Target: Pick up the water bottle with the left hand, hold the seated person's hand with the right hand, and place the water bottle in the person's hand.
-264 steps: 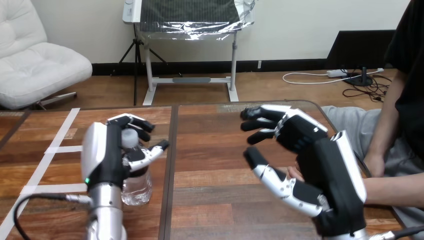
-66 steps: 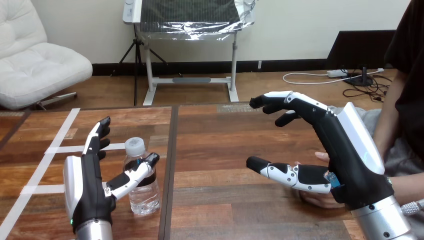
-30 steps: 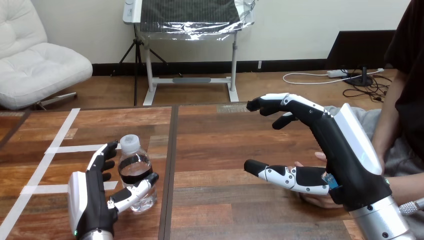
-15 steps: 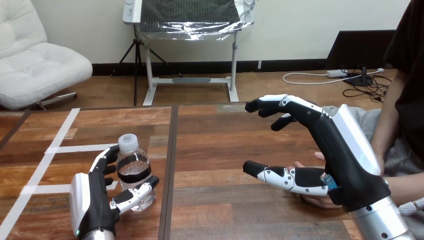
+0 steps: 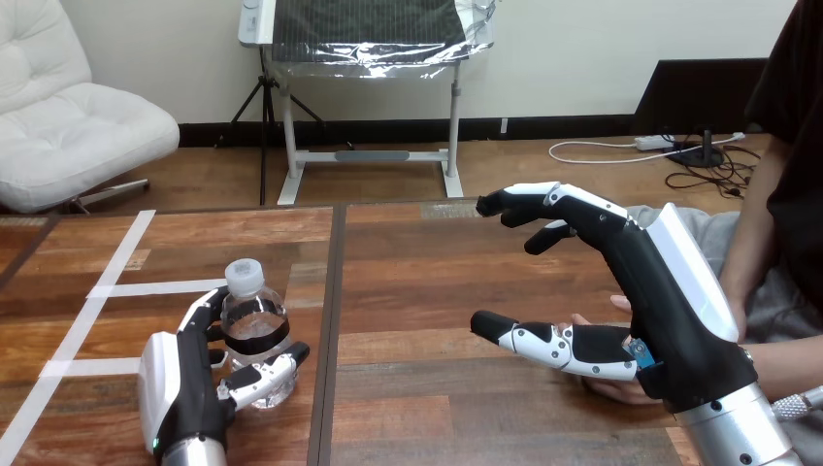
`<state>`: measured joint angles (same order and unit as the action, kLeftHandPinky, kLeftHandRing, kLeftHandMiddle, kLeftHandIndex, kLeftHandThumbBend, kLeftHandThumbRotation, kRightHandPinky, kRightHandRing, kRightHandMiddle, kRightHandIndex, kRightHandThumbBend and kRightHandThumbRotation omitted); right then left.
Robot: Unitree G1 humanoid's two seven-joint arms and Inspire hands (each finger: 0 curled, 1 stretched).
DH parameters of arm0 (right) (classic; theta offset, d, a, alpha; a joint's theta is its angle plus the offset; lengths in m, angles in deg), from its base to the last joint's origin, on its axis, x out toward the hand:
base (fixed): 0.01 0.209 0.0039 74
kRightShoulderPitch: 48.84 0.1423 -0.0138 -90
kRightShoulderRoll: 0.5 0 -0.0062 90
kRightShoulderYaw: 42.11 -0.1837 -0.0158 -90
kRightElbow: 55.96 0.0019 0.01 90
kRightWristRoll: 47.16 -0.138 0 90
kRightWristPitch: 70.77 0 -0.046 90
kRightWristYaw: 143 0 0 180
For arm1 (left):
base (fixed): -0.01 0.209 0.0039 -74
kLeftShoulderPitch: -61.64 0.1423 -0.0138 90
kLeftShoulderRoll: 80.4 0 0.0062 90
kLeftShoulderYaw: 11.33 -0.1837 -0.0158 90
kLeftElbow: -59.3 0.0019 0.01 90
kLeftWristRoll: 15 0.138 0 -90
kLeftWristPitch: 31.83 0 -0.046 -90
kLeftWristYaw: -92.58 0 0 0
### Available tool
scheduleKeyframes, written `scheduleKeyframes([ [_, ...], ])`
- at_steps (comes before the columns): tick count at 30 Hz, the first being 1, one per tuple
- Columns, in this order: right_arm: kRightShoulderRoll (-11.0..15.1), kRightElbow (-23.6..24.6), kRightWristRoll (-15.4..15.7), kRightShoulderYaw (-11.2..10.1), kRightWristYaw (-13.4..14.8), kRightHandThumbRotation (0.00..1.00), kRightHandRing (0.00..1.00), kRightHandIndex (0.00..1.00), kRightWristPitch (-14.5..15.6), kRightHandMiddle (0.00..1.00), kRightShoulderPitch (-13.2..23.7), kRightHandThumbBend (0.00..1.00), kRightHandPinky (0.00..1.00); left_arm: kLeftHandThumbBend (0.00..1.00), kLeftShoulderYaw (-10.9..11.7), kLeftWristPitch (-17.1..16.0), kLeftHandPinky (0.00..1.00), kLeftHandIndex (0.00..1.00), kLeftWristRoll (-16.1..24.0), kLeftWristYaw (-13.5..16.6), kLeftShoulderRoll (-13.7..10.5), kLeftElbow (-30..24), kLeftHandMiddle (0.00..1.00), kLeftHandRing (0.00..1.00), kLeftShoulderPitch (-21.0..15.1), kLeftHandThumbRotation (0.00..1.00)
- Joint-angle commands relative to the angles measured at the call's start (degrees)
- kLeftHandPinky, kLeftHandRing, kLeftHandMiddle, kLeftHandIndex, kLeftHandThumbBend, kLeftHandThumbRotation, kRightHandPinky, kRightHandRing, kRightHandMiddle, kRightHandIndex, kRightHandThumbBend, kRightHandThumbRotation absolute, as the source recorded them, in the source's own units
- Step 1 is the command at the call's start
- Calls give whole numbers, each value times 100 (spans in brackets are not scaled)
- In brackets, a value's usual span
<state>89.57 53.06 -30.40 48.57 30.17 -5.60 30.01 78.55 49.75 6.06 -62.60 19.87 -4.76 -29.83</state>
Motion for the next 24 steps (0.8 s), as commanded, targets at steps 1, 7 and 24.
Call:
scheduleKeyframes([
  [1,-14,211,-65,15,13,0,71,70,-63,76,199,68,57,79,-23,-94,68,77,-21,23,-60,151,77,75,-542,10],
  [7,-21,223,-81,16,7,0,70,70,-41,76,189,68,58,78,24,-93,65,73,-145,5,-24,256,72,70,-637,5],
  [24,-15,238,-126,3,-2,0,70,69,-42,76,175,68,57,76,37,-367,39,51,-155,602,26,853,49,44,-958,0],
])
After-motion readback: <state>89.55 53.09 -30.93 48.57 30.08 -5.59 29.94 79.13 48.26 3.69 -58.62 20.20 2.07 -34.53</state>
